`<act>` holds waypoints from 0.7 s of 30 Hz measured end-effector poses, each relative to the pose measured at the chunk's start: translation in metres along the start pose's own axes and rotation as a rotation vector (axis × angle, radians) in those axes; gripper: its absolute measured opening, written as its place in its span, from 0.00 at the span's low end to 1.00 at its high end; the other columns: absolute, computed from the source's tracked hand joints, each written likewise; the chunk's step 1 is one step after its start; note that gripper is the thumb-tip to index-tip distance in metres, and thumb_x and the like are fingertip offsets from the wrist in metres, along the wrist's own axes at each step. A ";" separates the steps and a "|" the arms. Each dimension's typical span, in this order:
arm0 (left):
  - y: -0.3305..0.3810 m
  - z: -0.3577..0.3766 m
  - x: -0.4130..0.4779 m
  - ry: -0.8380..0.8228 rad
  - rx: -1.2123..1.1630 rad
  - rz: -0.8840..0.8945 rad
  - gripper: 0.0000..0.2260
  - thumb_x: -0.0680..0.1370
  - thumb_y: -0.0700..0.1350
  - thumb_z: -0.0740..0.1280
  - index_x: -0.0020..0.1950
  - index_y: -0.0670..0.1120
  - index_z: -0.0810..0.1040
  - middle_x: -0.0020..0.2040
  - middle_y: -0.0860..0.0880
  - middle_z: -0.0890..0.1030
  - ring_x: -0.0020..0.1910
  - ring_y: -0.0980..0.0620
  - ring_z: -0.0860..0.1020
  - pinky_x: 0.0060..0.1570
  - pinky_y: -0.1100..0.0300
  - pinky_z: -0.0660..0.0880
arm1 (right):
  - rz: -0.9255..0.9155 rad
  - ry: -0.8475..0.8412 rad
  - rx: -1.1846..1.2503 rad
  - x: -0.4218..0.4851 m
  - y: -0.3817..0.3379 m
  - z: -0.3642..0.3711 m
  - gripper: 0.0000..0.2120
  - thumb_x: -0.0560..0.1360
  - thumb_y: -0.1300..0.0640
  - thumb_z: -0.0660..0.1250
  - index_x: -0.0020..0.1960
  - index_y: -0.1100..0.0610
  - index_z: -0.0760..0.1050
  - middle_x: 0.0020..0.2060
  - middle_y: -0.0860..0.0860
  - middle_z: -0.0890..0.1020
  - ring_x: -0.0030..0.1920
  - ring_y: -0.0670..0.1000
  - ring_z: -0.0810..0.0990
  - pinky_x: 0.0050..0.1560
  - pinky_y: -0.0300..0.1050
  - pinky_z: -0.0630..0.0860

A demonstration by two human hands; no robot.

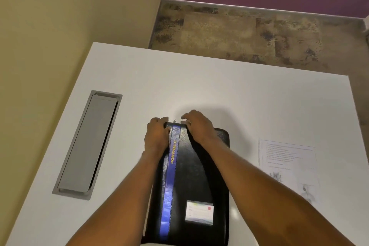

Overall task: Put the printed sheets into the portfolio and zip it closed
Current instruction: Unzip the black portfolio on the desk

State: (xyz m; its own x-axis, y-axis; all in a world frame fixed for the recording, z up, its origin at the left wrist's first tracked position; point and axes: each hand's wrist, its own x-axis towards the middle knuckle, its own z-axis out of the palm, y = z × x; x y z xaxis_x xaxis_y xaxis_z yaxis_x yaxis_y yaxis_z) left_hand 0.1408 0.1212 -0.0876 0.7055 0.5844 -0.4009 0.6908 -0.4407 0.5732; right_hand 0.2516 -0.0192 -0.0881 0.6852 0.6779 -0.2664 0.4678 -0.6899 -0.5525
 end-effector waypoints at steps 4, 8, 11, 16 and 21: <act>0.005 -0.007 0.015 -0.066 0.090 0.091 0.15 0.77 0.48 0.64 0.59 0.48 0.85 0.55 0.45 0.80 0.55 0.45 0.78 0.52 0.54 0.73 | -0.134 -0.157 -0.131 0.036 -0.002 0.008 0.14 0.81 0.56 0.63 0.62 0.46 0.82 0.55 0.49 0.79 0.56 0.53 0.78 0.49 0.47 0.72; 0.003 -0.004 0.020 -0.028 0.083 0.085 0.09 0.78 0.42 0.67 0.54 0.47 0.86 0.48 0.47 0.79 0.47 0.47 0.77 0.47 0.55 0.73 | -0.191 -0.190 -0.182 0.054 0.003 0.015 0.11 0.77 0.54 0.65 0.53 0.44 0.84 0.51 0.46 0.78 0.52 0.52 0.79 0.45 0.44 0.66; 0.000 0.000 0.021 -0.001 0.059 0.071 0.07 0.78 0.43 0.68 0.53 0.49 0.85 0.50 0.48 0.79 0.47 0.50 0.75 0.47 0.57 0.70 | -0.282 -0.191 -0.229 0.059 0.003 0.014 0.09 0.76 0.57 0.69 0.51 0.46 0.84 0.50 0.47 0.78 0.49 0.53 0.77 0.45 0.46 0.69; 0.004 0.001 0.022 0.018 0.021 0.038 0.05 0.79 0.41 0.68 0.47 0.49 0.83 0.43 0.54 0.76 0.45 0.51 0.74 0.46 0.57 0.70 | -0.296 -0.213 -0.215 0.061 0.002 0.016 0.05 0.75 0.52 0.63 0.46 0.51 0.77 0.46 0.48 0.77 0.46 0.54 0.75 0.46 0.48 0.72; 0.000 0.003 0.032 -0.002 0.073 0.047 0.08 0.79 0.39 0.67 0.42 0.51 0.79 0.48 0.50 0.79 0.46 0.48 0.77 0.47 0.52 0.75 | -0.432 -0.147 -0.326 0.059 0.014 0.012 0.07 0.77 0.51 0.60 0.48 0.52 0.74 0.45 0.48 0.78 0.46 0.53 0.73 0.50 0.52 0.74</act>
State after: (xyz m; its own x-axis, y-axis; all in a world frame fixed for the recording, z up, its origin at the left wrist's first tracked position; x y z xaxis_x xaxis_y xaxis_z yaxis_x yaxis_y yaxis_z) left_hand 0.1636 0.1377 -0.1022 0.7378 0.5604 -0.3764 0.6665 -0.5163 0.5377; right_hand 0.2918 0.0140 -0.1207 0.3187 0.9287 -0.1898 0.8531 -0.3683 -0.3696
